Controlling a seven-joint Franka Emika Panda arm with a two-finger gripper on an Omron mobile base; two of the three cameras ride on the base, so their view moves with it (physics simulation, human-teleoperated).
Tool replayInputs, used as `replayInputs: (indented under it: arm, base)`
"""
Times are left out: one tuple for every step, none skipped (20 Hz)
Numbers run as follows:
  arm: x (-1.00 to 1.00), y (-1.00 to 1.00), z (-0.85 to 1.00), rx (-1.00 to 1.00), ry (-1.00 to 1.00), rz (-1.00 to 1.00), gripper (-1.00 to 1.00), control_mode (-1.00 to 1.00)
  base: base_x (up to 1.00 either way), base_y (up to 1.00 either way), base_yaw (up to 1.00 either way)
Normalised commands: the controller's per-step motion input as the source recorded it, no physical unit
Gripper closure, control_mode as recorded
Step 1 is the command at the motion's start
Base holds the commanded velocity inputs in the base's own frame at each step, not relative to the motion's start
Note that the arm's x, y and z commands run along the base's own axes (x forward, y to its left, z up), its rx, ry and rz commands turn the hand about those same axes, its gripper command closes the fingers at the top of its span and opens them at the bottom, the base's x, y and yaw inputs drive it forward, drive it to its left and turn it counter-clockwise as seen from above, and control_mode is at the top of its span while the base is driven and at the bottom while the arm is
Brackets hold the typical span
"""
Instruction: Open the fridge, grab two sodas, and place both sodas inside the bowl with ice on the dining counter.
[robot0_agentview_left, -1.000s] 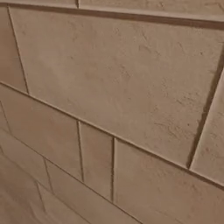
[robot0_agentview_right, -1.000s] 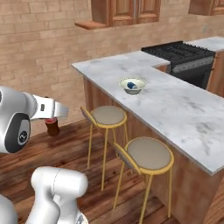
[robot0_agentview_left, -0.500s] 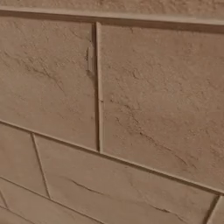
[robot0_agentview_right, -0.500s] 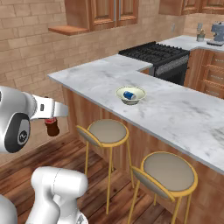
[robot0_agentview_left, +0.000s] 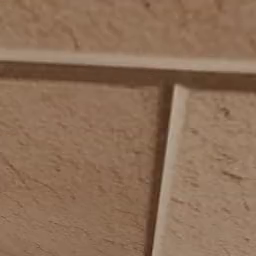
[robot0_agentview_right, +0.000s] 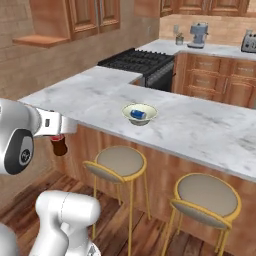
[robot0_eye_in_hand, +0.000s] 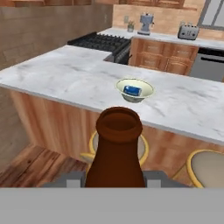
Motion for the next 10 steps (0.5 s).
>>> replayInputs:
  arm:
    - [0.00, 0.00, 0.00, 0.00, 0.00, 0.00, 1.00, 1.00]
    - [0.00, 0.00, 0.00, 0.00, 0.00, 0.00, 1.00, 1.00]
    - [0.00, 0.00, 0.00, 0.00, 0.00, 0.00, 1.00, 1.00]
    - [0.00, 0.00, 0.00, 0.00, 0.00, 0.00, 1.00, 1.00]
    - [0.00, 0.00, 0.00, 0.00, 0.00, 0.00, 1.00, 1.00]
    - [0.00, 0.00, 0.00, 0.00, 0.00, 0.00, 1.00, 1.00]
    - [0.00, 0.00, 0.00, 0.00, 0.00, 0.00, 1.00, 1.00]
    - [0.00, 0.00, 0.00, 0.00, 0.00, 0.00, 1.00, 1.00]
    - [0.00, 0.00, 0.00, 0.00, 0.00, 0.00, 1.00, 1.00]
    - [0.00, 0.00, 0.00, 0.00, 0.00, 0.00, 1.00, 1.00]
  base:
    - [0.49, 0.47, -0.53]
    - [0.49, 0.47, -0.53]
    - [0.50, 0.48, -0.53]
    - [0.50, 0.48, -0.53]
    - [0.50, 0.51, -0.52]
    - [0.50, 0.54, -0.51]
    - [0.50, 0.55, -0.51]
    - [0.51, 0.57, -0.50]
    - [0.54, 0.59, -0.49]
    - [0.56, 0.62, -0.48]
